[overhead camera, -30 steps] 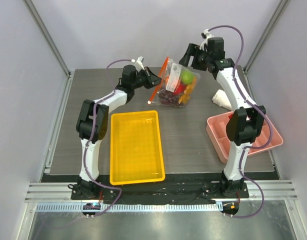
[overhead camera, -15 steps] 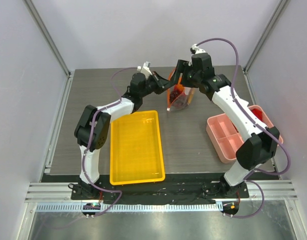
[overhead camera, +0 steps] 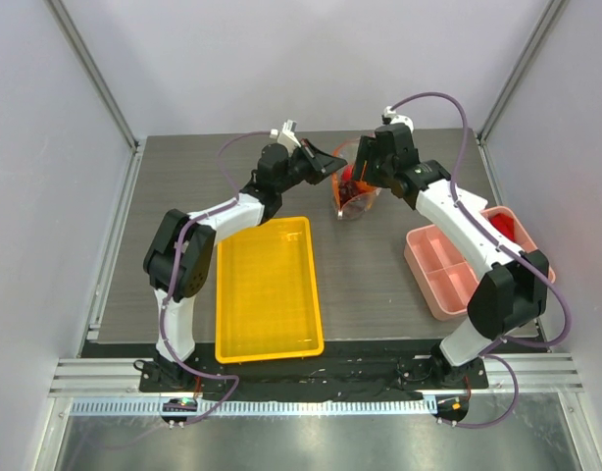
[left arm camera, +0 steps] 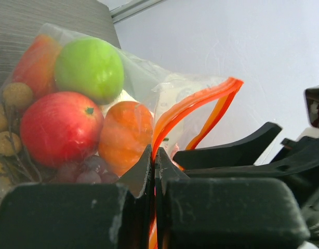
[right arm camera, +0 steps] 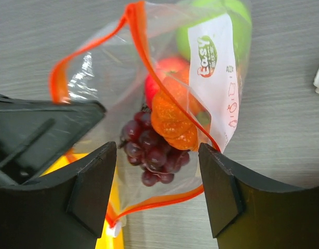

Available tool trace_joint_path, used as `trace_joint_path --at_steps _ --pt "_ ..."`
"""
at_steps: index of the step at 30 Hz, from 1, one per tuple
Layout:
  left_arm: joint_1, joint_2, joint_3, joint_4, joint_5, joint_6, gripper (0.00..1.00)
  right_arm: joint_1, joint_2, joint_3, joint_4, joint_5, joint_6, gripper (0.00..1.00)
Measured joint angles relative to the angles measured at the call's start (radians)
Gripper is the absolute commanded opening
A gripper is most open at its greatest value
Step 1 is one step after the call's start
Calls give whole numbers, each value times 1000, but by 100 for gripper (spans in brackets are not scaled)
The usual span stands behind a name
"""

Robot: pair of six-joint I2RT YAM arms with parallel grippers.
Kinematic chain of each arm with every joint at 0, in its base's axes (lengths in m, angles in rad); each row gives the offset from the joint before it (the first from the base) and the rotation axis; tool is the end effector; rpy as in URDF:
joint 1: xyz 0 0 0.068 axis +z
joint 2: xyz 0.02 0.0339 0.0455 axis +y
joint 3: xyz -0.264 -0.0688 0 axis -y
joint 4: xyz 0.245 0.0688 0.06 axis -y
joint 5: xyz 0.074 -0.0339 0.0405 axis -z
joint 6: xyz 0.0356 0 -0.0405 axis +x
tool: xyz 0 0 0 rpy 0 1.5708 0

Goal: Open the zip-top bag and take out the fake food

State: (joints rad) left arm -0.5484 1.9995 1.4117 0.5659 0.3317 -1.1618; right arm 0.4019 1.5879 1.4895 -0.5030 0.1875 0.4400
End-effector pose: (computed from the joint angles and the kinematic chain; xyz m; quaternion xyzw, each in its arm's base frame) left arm 0.3989 -0.2573 0.2653 -0.1028 0.7070 -0.5979 0.3635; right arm 0.3377 0.1363 0.3514 0.0604 0.8799 0.1140 0.4572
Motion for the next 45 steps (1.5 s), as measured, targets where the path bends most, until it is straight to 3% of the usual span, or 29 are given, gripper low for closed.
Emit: trace_joint_path --at_steps 4,7,17,24,27,30,31,34,40,45 --pt "0 0 0 0 0 2 0 2 0 -36 -6 29 -13 54" --pt "0 0 0 -1 0 4 0 3 0 -40 -7 58 -21 53" --pt "0 0 4 -7 0 18 0 16 -37 -40 -30 123 -53 66" --pt "0 0 7 -12 -3 21 0 18 -89 -58 -50 195 -71 67" --pt "0 0 7 -14 -3 21 0 14 -79 -76 -51 195 -73 58" --pt "0 0 7 -18 -3 22 0 11 -45 -76 -41 164 -70 36" --pt "0 0 7 -18 -3 22 0 10 -33 -79 -35 153 -65 22" --pt "0 0 11 -26 -3 27 0 9 -16 -103 -27 140 -58 1" --pt "0 0 28 -48 -7 48 0 8 -14 -84 -34 200 -99 2" --pt "3 0 35 -101 -36 98 0 -1 85 141 -37 220 -223 1"
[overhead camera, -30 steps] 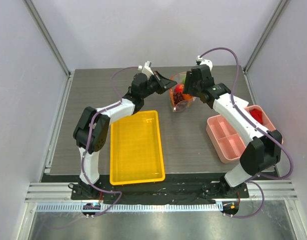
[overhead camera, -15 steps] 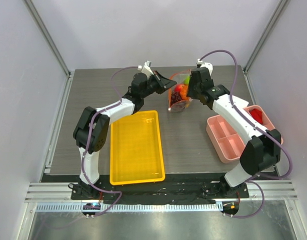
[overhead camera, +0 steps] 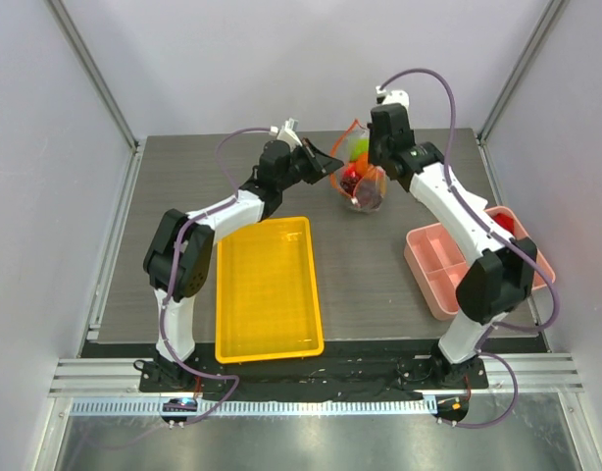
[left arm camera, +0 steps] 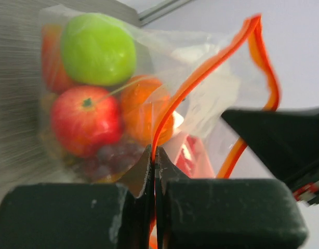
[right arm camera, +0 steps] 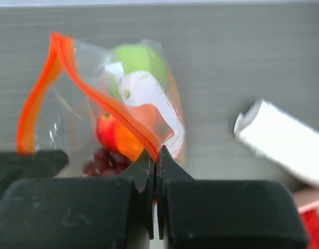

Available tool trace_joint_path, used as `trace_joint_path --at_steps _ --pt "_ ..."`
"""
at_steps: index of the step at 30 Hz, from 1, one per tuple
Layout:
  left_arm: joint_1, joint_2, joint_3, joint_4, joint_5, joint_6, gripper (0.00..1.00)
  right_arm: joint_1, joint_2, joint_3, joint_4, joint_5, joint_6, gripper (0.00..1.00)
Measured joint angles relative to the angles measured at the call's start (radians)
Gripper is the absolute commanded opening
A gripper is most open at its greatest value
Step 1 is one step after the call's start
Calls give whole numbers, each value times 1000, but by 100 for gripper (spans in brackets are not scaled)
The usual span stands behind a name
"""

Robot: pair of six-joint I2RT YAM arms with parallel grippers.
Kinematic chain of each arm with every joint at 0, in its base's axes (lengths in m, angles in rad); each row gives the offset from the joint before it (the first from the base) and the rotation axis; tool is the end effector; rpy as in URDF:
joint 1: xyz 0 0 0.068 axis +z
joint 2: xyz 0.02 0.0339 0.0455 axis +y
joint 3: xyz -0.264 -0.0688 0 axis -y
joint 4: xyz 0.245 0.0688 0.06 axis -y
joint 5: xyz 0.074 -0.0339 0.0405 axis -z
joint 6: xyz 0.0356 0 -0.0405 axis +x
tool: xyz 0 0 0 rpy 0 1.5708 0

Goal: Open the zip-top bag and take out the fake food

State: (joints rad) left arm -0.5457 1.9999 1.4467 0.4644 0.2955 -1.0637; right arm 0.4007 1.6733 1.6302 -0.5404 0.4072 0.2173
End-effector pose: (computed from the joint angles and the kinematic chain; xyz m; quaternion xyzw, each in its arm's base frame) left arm 0.4027 -0.2567 0.2663 -0.0908 0.7309 -0.5564 0.3846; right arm 0.3585 0.1366 0.3667 0.0164 0.8676 -0.0285 0.4962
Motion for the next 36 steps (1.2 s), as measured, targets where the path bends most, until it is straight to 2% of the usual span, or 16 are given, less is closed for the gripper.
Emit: trace_joint_path --at_steps 1,3,4,5,8,11,12,13,14,16,19,23,29,34,36 --pt "2 1 5 -20 -5 13 0 -2 24 36 7 -3 -24 1" --pt "6 8 23 -58 -12 40 9 -6 82 116 10 -17 -77 1" --pt "8 13 32 -72 -15 52 15 -10 114 150 9 -27 -101 1" --pt "10 19 44 -97 -18 69 26 -12 143 180 7 -41 -124 2" --pt "18 23 53 -156 -35 121 41 -17 218 228 7 -89 -177 1" --pt "19 18 53 -222 -62 186 42 -21 262 235 0 -142 -196 1" --pt "21 14 56 -253 -71 209 39 -22 271 238 -2 -154 -198 2" --pt "22 8 61 -283 -75 233 30 -22 280 246 -9 -168 -198 1" --pt "23 3 71 -310 -75 249 16 -22 290 256 -16 -180 -196 1" --pt "23 -4 94 -335 -68 269 13 -22 308 291 -29 -198 -187 1" --pt "23 -19 119 -327 -31 278 17 -22 331 351 -54 -214 -167 1" --pt "18 -23 140 -302 6 260 30 -22 336 386 -82 -240 -142 1" --pt "1 -18 160 -324 11 278 36 -22 336 389 -99 -266 -132 1" --pt "-7 83 341 -430 20 300 44 -22 336 390 -106 -282 -127 1" --pt "-8 132 401 -449 30 306 44 -23 336 391 -106 -289 -124 2"
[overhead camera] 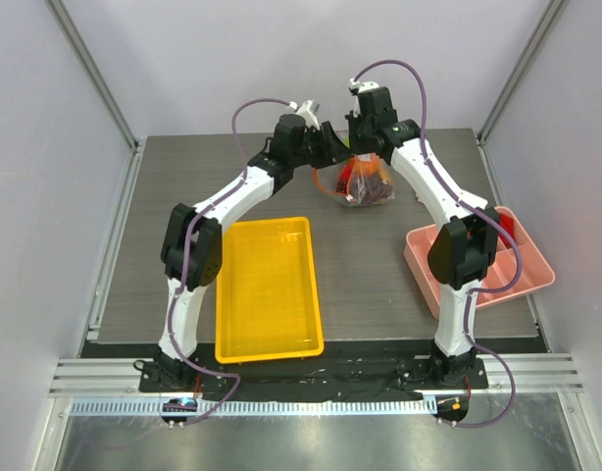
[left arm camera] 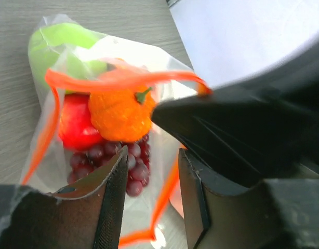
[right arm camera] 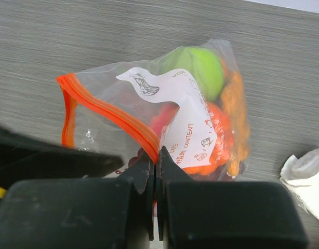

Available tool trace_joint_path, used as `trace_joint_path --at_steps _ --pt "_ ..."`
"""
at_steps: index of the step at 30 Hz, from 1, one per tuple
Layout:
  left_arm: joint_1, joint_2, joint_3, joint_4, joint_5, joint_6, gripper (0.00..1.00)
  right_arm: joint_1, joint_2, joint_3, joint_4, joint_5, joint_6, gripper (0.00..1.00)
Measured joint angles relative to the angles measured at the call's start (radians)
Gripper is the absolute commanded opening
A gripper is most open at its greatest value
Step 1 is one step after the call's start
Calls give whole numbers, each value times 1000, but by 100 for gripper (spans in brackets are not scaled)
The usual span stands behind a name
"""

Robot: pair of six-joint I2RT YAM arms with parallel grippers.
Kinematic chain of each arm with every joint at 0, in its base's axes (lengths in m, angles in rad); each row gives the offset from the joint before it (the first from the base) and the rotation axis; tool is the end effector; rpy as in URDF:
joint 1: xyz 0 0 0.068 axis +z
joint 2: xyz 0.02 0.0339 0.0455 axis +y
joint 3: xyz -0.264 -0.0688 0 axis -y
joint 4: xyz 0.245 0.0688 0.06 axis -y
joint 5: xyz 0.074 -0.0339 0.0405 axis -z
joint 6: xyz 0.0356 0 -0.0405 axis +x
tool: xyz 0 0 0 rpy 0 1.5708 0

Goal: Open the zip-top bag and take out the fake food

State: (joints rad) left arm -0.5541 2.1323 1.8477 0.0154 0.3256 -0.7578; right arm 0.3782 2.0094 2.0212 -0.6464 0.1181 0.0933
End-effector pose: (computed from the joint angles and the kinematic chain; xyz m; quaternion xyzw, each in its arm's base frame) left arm 0.4331 -0.2814 0.2971 0.0179 0.7910 -0.4668 0.3951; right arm 0.4332 0.1676 0.3506 -0.1001 0.8856 0.0540 0.4502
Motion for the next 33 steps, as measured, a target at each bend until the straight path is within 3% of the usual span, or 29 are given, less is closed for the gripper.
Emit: trace_joint_path --at_steps 6,10,13,19,21,26,29,30,32,33 --pt "14 133 64 42 52 -67 39 -5 0 1 -5 -21 19 2" --pt "26 146 -14 119 85 -129 59 -5 0 1 -7 -43 34 1" --pt "29 164 -15 170 106 -175 65 -5 0 1 -8 -56 41 1" --pt "34 222 7 287 140 -248 66 -6 0 2 -14 -84 51 2" --pt "36 264 42 305 152 -265 74 -8 0 5 -16 -104 57 1" --pt "39 348 88 410 180 -333 74 -11 1 22 -31 -147 70 1" --pt "41 374 89 497 184 -380 61 -17 3 31 -36 -165 72 2" --pt "43 384 91 523 184 -394 49 -19 4 34 -36 -169 73 1" --pt "46 399 94 566 185 -420 34 -23 5 34 -36 -172 74 2" --pt "46 403 93 583 185 -429 21 -24 5 34 -36 -172 74 1"
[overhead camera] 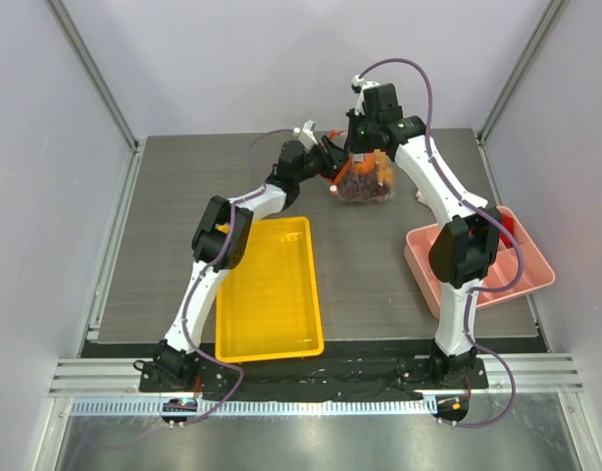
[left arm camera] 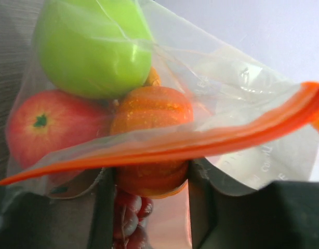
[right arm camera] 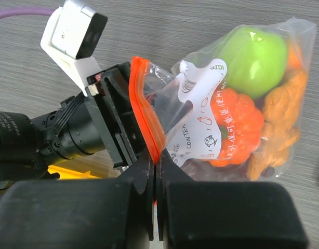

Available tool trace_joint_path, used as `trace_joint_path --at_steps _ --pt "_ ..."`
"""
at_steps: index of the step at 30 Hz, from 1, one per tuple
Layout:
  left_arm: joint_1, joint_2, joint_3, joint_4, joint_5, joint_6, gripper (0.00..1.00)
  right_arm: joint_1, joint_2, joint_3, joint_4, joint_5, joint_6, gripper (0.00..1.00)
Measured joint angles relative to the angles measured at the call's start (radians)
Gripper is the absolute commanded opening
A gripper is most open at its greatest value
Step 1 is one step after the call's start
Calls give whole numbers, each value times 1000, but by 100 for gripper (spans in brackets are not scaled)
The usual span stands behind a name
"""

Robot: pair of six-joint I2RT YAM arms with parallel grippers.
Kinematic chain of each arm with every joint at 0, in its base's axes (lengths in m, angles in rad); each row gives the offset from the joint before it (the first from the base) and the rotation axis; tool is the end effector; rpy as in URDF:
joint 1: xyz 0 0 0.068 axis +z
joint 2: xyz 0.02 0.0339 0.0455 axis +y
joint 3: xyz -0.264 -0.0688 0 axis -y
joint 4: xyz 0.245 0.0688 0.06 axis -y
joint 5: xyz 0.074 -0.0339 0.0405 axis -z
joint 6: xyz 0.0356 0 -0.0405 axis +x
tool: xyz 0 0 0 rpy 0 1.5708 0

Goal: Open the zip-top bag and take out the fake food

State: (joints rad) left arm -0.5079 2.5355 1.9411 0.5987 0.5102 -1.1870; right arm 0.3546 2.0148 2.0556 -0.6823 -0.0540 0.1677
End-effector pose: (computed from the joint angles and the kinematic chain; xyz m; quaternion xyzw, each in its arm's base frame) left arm 0.4971 -0.2966 0.1768 -0.0588 0.7033 -0.6318 0.3204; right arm 0.4340 0.1627 0.3563 -0.0954 0.8886 0.1390 0.4265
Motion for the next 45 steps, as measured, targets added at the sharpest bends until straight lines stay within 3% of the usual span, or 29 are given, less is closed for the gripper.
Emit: trace_joint_path --at_steps 3,6,13,20,27,31,34,35,40,41,42,43,45 --pt "3 -9 -30 34 -5 -7 6 -2 0 0 1 9 0 1" --pt "8 -68 -137 32 -23 18 0 -1 0 -6 1 39 -5 1" --pt "17 -375 -343 -246 -100 194 0 0 0 -45 11 156 -40 1" --pt "17 -718 -602 -230 -105 208 0 -1 0 -50 42 196 -65 2" --pt "-61 -1093 -1116 -352 -266 238 0 -1 0 -54 50 180 -62 1" --pt "-133 -1317 -1320 -460 -392 254 4 0 0 -55 51 166 -59 2" --pt "-146 -1437 -1432 -489 -475 242 21 0 0 -55 52 152 -58 1" --pt "-146 -1462 -1478 -481 -508 227 32 0 0 -55 52 148 -56 1" --pt "-146 -1397 -1516 -510 -582 222 54 8 0 -55 49 135 -56 1" --pt "-146 -1377 -1512 -510 -588 223 82 10 0 -55 48 133 -56 1" --pt "-146 -1355 -1507 -509 -592 221 95 11 0 -55 47 132 -56 1" --pt "-146 -1338 -1502 -498 -595 222 100 13 0 -55 45 130 -56 1" --pt "-146 -1311 -1485 -502 -601 221 100 17 0 -55 44 129 -56 1"
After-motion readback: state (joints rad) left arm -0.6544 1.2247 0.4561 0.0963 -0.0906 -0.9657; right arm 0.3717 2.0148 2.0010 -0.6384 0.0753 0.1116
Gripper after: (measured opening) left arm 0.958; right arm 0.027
